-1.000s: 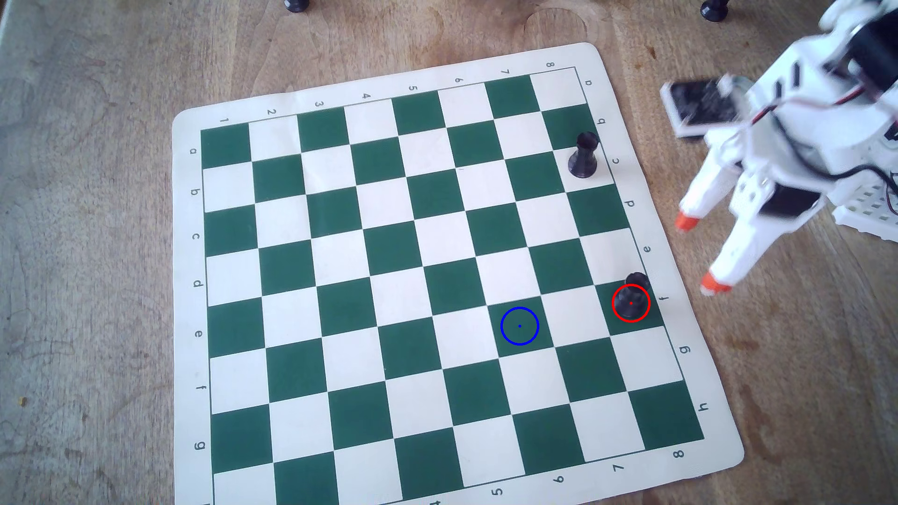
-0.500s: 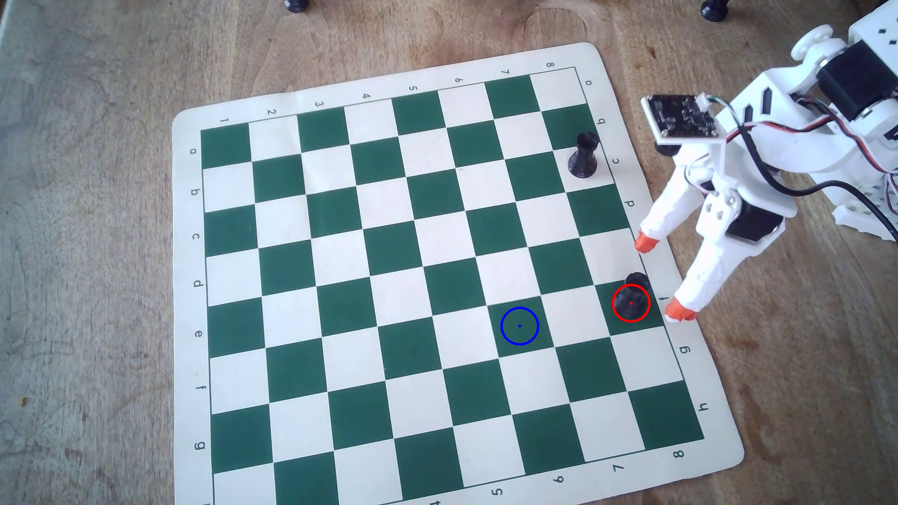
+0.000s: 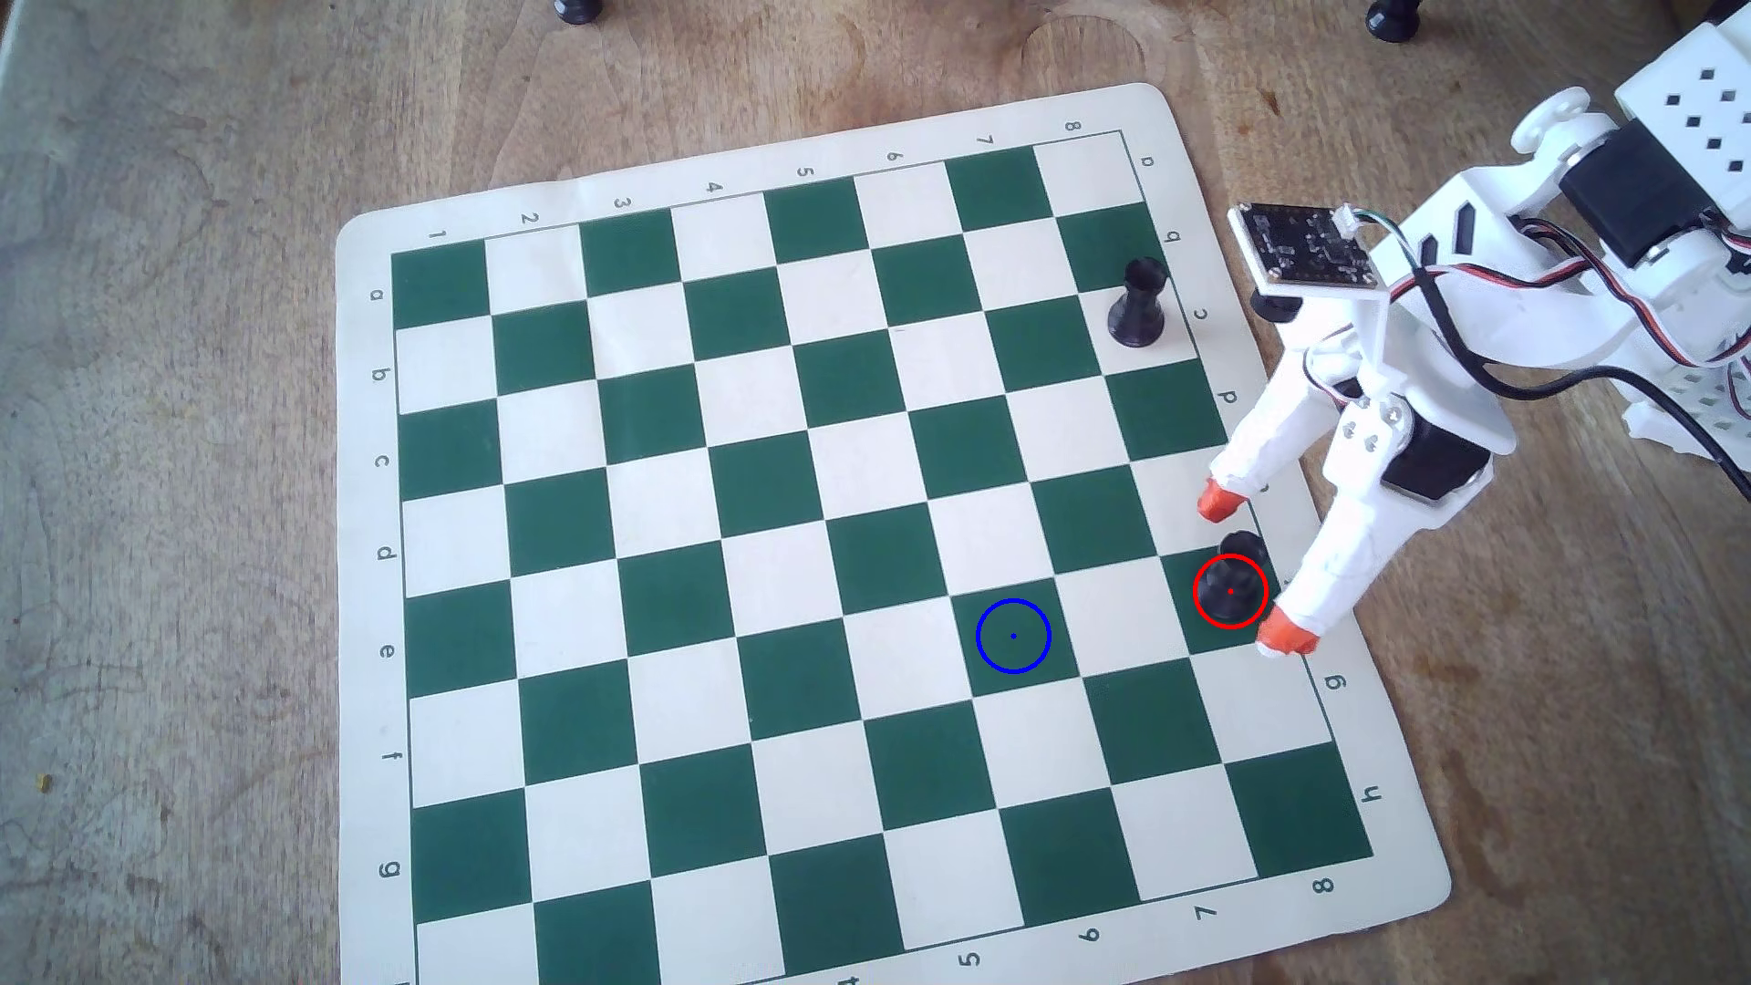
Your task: Move the chess piece from red to blue
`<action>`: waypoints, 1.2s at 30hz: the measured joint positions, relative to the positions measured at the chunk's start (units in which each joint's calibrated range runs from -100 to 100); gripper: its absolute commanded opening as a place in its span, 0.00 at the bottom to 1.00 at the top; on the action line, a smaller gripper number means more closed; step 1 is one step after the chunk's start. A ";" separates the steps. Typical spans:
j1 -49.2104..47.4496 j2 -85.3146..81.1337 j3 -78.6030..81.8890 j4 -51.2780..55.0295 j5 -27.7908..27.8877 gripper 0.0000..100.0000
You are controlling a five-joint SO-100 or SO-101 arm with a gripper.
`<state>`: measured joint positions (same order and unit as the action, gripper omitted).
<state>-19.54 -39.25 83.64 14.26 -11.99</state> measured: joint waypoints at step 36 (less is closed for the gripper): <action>-1.25 0.34 0.00 -0.72 -0.05 0.00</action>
<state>-20.80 -38.92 83.64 13.55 -12.04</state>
